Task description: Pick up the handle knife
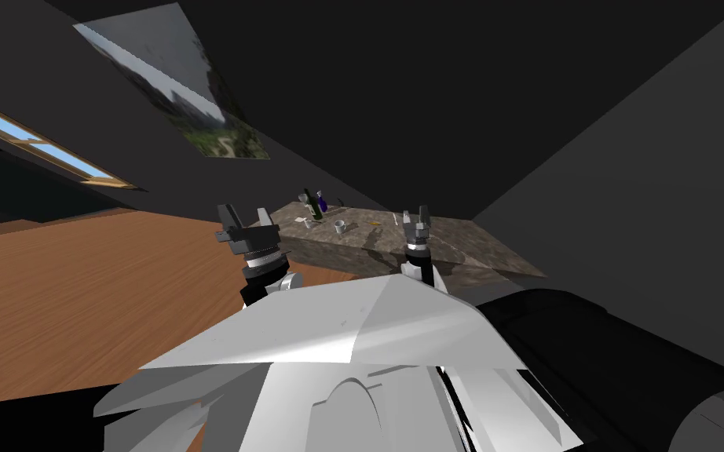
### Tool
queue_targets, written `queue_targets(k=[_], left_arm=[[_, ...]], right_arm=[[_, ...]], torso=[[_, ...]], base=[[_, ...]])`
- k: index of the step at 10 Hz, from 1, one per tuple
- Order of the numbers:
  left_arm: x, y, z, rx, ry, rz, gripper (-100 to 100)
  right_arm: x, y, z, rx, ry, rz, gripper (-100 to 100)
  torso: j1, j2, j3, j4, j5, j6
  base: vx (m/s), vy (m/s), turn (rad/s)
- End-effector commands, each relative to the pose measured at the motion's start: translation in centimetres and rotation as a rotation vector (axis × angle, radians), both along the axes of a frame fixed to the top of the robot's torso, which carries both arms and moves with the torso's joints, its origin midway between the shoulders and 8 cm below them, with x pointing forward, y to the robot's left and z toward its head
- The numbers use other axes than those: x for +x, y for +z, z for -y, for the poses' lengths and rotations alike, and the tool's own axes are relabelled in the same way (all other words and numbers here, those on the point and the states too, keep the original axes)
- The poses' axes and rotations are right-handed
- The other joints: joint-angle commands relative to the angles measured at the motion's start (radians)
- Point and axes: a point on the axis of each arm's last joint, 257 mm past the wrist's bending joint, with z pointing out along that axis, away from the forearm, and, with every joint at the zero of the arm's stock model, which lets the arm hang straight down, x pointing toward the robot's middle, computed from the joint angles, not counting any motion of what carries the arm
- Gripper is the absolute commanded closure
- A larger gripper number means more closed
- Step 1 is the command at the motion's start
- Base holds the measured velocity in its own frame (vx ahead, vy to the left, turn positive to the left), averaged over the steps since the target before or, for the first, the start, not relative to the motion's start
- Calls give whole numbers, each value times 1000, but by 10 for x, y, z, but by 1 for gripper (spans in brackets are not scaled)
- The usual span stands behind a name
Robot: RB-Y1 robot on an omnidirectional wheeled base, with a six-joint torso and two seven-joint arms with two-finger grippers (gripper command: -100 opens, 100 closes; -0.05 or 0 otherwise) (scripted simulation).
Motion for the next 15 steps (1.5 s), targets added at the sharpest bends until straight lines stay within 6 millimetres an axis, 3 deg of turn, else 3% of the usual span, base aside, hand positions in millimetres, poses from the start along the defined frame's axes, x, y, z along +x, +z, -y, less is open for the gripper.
queue_targets(k=[1, 9, 15], left_arm=[[0, 0, 0, 0, 0, 0, 0], [0, 0, 0, 0, 0, 0, 0], [0, 0, 0, 0, 0, 0, 0]], right_arm=[[4, -6, 2, -88, -13, -16, -100], [30, -53, 33, -497, -93, -131, -100], [44, -115, 71, -793, -120, -279, -100]], torso=[[0, 0, 0, 0, 0, 0], [1, -2, -1, -1, 0, 0], [0, -4, -2, -1, 0, -1]], base=[[-17, 62, 22], [-10, 62, 93], [13, 53, 149]])
